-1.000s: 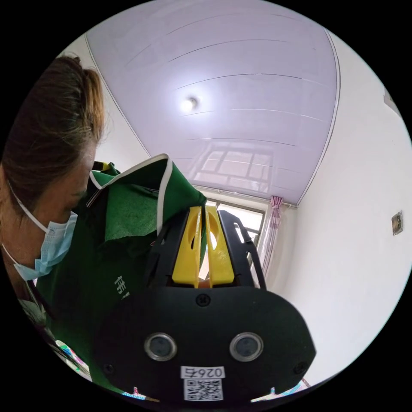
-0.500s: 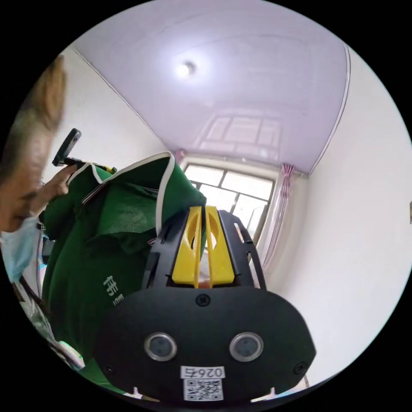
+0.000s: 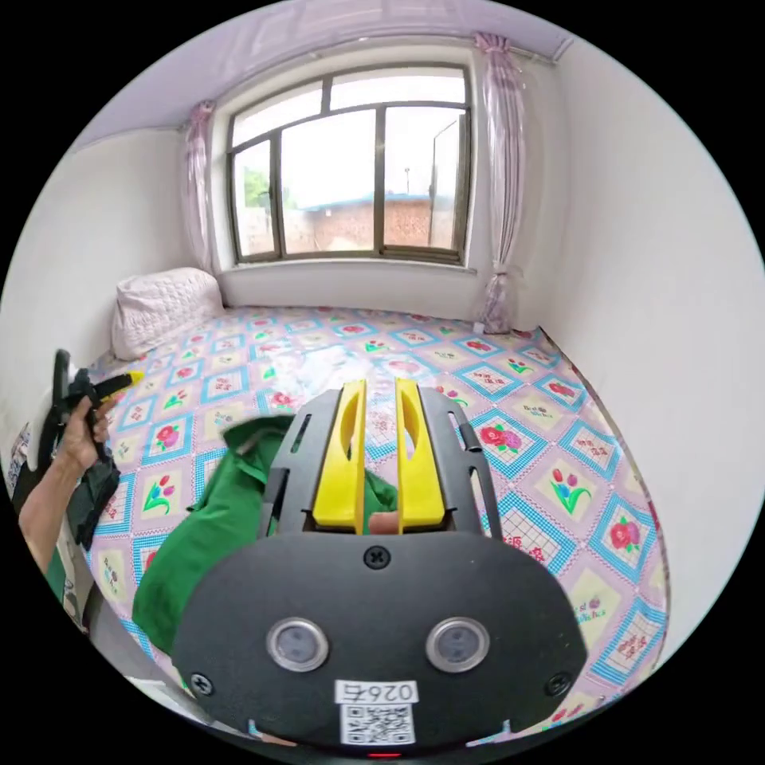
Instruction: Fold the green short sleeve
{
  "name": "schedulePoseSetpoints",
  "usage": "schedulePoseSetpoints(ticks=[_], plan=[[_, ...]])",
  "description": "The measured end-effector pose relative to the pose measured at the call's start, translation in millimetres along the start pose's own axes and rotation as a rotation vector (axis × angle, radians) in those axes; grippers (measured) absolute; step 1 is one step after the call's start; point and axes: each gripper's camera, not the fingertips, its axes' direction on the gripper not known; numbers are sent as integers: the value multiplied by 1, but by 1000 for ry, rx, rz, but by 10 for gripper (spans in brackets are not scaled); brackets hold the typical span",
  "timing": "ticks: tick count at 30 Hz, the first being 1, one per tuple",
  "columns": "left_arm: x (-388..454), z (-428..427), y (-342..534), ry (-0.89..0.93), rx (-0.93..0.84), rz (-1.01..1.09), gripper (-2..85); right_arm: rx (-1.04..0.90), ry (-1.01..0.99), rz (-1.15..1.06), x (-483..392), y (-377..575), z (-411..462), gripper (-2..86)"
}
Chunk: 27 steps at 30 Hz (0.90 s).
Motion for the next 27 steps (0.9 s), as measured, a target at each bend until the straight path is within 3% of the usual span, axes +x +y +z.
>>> schedulePoseSetpoints(ticks=[5,9,10,14,20,27], plan=[[-43,-13,70,104,-156,-6,-5,113,10,-39,16,97,-32,-11],[-73,-39,124,190,-146,-152,13,55,-76,-21,26,191,-51,-11],[-77,-48,138,185,-131,-187,60,36,-88,-11,27,203,-52,-11],[-66,-63,176,98,-178,-275,231,-114,-61,97,27,283,-48,6],[-10,-45,202,-138,-511,-90,272,-400,-62,157,5,368,-21,91],[33,-10,206,-261,-662,77,272,-557,-66,86,-29,395,1,148]])
